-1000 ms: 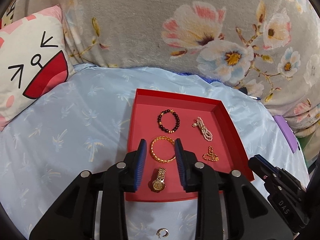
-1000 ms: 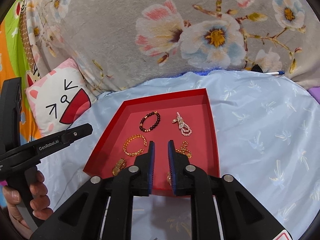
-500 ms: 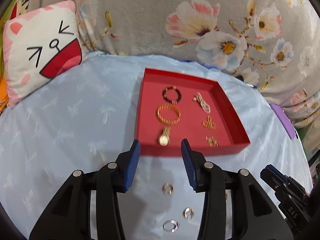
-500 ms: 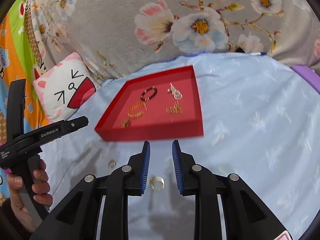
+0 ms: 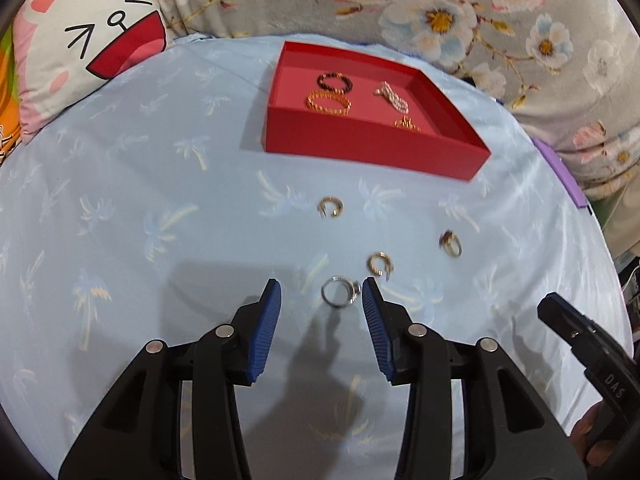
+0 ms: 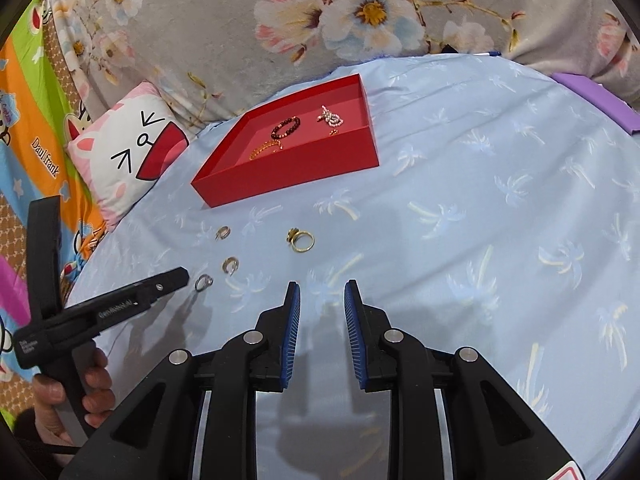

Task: Organize jewelry
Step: 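Grasp the silver ring with the left gripper while the right grasps the gold stone ring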

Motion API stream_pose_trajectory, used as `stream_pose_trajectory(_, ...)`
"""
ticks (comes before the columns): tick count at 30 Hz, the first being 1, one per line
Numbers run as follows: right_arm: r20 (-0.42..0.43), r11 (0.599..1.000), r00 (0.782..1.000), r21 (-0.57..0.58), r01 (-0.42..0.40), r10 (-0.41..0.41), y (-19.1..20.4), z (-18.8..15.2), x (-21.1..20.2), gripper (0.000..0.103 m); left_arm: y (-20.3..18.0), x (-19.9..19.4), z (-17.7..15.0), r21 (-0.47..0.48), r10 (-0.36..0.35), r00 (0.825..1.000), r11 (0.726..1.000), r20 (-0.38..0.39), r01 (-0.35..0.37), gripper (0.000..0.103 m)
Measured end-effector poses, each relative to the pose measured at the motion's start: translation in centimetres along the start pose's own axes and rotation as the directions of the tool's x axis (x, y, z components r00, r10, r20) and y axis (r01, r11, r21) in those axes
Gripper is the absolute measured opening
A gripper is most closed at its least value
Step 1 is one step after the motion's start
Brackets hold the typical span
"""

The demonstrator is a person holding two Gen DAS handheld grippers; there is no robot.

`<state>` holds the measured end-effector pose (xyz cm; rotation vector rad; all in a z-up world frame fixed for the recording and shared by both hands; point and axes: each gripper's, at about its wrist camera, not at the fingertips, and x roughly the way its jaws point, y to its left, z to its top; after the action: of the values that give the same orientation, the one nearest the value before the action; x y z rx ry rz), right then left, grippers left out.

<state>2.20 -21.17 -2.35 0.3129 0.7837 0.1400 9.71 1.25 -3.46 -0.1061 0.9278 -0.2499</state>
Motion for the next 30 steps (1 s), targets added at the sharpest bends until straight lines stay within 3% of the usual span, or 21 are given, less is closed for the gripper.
stream_pose_trajectory(13, -0.016, 1.0, 1.0, -0.002, -0.022, 0.022, 0.6, -1.1, -0.1, 0.023, -1.6, 1.8, -0.5, 0.05, 0.044, 0.999, 0.998, 0.024, -0.046, 0.039)
stream_pose_trajectory(17, -0.018, 1.0, 1.0, 0.0, -0.026, 0.026, 0.7, -1.1, 0.0, 0.023, -1.9, 1.9, -0.7, 0.074, 0.07, 0.997, 0.995, 0.044, -0.073, 0.024)
stream_pose_trajectory(30, -0.028, 0.999, 0.999, -0.008, -0.033, 0.033, 1.2, -1.0, 0.7, 0.023, -1.1, 1.0, -0.8, 0.048, 0.049, 0.997, 0.998, 0.054, -0.052, 0.023)
